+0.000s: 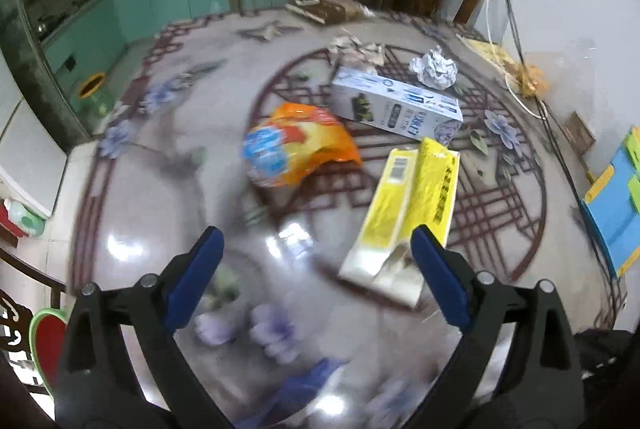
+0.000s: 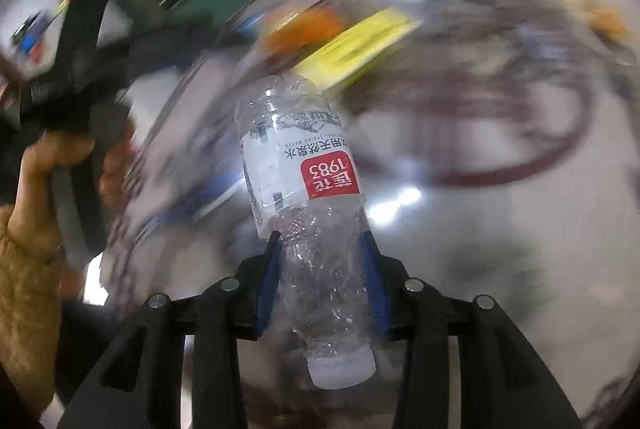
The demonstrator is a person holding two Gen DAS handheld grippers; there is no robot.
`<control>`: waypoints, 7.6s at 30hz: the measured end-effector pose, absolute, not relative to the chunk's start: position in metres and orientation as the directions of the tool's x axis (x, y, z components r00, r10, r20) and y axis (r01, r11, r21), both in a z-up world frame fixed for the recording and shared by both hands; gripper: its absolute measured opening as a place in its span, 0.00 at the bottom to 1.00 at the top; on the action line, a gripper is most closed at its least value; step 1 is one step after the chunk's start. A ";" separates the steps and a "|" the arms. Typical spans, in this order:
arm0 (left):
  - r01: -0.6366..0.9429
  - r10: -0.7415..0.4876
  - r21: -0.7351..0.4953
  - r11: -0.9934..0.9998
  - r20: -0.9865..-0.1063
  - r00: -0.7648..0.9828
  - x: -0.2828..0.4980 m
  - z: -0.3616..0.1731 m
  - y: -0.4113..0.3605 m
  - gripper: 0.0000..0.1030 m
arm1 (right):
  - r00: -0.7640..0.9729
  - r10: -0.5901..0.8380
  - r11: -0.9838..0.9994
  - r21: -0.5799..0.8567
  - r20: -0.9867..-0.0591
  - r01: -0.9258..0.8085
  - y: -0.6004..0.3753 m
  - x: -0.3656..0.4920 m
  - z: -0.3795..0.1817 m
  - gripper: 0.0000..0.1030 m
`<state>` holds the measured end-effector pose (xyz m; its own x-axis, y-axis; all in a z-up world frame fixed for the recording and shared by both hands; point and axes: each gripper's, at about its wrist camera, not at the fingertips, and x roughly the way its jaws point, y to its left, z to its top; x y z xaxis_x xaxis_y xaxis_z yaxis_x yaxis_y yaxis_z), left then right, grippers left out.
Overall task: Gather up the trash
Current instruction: 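Grasp the clear water bottle with the right gripper while the left gripper grasps a yellow box, then carry the water bottle and yellow box toward the red bucket, then carry the Pocky bag and paper bag toward the red bucket, then open both grippers over the red bucket to drop bottle and yellow box, then grasp the white toothpaste box with the right gripper while the left gripper grasps the orange snack bag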
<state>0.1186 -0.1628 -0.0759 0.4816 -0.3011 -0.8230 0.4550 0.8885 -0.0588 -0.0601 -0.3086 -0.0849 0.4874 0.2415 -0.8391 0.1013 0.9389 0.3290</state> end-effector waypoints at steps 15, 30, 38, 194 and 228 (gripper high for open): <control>0.450 -0.248 -0.041 0.892 -0.877 0.412 0.117 -0.128 -0.238 0.35 | 0.665 0.137 0.806 0.473 -0.734 0.356 -0.408 -0.066 -0.059 0.37; 0.500 -0.223 0.091 0.861 -0.816 0.533 0.028 -0.065 -0.078 0.35 | 0.646 0.105 0.900 0.350 -0.756 0.262 -0.334 -0.039 -0.063 0.37; 0.407 -0.266 -0.030 0.913 -0.801 0.537 0.027 -0.063 -0.027 0.35 | 0.667 0.094 0.927 0.309 -0.739 0.212 -0.297 -0.035 -0.048 0.37; -0.110 -0.078 -0.165 0.980 -0.830 0.552 0.054 -0.069 0.183 0.70 | 0.517 0.194 0.981 0.153 -0.834 -0.120 -0.124 -0.024 -0.081 0.66; 0.122 -0.305 -0.283 0.951 -0.813 0.495 0.109 -0.074 -0.006 0.80 | 0.361 -0.177 0.980 -0.196 -0.916 -0.018 -0.330 0.218 -0.133 0.42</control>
<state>0.1086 -0.0060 -0.0741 0.4950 -0.3055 -0.8134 0.1222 0.9513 -0.2829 0.2185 -0.3302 -0.1335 0.3613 -0.1767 -0.9155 -0.0183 0.9803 -0.1965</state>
